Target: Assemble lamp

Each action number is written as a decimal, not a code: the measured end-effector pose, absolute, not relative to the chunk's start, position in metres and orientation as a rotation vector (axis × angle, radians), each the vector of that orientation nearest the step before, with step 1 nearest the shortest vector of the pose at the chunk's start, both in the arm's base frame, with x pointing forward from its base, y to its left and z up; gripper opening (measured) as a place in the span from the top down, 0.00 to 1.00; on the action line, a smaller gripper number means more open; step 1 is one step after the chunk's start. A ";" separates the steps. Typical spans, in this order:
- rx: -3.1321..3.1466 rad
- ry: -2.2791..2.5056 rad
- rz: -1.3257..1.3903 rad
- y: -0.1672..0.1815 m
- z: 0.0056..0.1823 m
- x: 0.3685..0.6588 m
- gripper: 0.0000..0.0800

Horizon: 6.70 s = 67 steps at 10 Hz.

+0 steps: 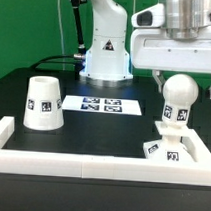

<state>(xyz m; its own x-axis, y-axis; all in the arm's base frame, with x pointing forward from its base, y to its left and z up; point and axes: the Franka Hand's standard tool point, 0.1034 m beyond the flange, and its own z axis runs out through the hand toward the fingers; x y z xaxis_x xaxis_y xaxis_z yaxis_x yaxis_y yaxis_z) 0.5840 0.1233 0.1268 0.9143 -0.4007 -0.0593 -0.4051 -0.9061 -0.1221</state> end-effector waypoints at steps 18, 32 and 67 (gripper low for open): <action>-2.667 -1.614 -0.142 0.091 0.121 0.603 0.13; -2.554 -1.851 -0.107 0.106 0.116 0.604 0.29; -3.042 -0.428 -0.081 0.133 0.122 0.601 0.13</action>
Offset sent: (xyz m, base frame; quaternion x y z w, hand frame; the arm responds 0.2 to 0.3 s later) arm 0.0000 0.0000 0.0000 0.0000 0.0000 -0.1938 0.9810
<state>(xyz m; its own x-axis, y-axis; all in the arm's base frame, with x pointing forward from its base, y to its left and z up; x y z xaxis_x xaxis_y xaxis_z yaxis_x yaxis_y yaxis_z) 0.6008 0.1330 0.1218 0.9598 0.2737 0.0618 0.2773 -0.9589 -0.0606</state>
